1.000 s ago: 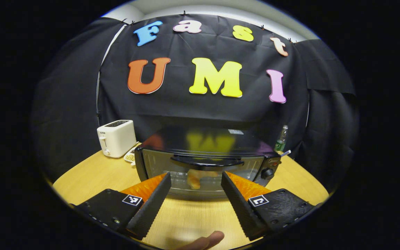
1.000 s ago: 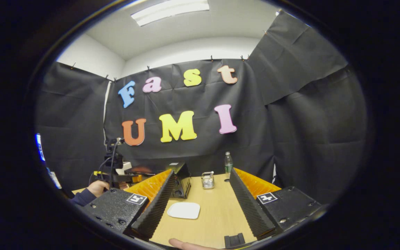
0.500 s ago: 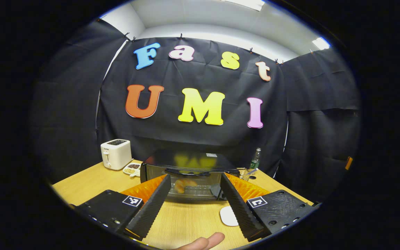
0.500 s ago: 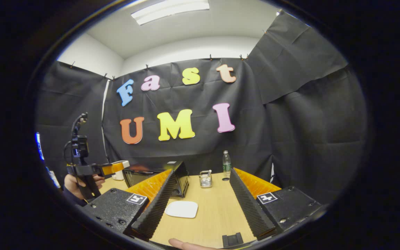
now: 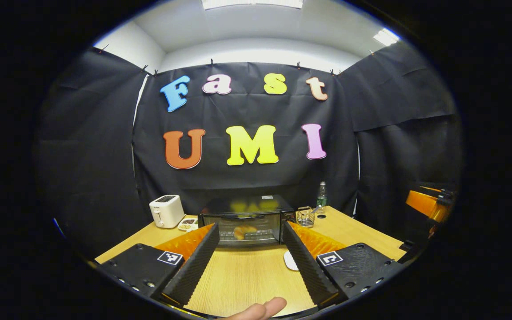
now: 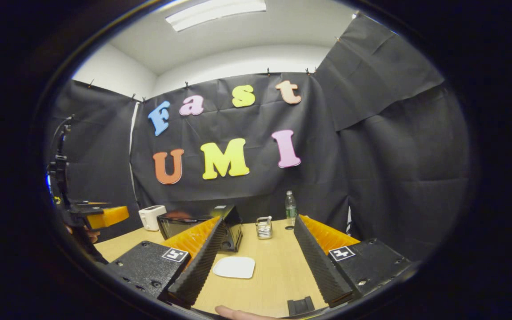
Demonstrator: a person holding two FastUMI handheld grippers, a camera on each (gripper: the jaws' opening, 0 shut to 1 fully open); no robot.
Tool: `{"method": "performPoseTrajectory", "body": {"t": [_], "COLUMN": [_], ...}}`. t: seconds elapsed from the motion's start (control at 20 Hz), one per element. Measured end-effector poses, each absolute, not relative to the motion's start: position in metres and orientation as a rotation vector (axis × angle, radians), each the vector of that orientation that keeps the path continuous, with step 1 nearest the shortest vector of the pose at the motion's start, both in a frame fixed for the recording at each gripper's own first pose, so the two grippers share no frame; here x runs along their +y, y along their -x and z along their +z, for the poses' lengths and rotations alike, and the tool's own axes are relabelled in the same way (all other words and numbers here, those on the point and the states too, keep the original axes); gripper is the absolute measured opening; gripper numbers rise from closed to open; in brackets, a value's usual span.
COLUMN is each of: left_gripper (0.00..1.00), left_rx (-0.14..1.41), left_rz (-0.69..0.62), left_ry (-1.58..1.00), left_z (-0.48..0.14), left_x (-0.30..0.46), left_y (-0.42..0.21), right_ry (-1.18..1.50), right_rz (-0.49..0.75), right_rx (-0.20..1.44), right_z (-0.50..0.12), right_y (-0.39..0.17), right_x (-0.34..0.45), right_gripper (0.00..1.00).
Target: Open the electric oven with the left hand, put the food in, and close the electric oven.
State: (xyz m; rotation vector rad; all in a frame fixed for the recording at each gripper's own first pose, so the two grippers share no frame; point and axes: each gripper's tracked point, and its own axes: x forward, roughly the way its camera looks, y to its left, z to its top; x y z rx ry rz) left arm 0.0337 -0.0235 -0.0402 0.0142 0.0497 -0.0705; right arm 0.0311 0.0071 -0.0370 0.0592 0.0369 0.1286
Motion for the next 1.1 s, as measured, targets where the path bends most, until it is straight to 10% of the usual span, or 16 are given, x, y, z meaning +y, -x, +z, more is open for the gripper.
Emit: {"method": "performPoseTrajectory", "body": {"t": [1.1], "left_gripper": [0.96], "left_rx": [0.031], "left_rz": [-0.071], "left_ry": [0.031], "left_z": [-0.045], "left_x": [-0.026], "left_y": [0.001], "right_ry": [0.048], "right_rz": [0.137], "right_rx": [-0.027], "right_z": [-0.020], "right_y": [-0.011], "right_x": [0.033], "right_gripper": [0.96]}}
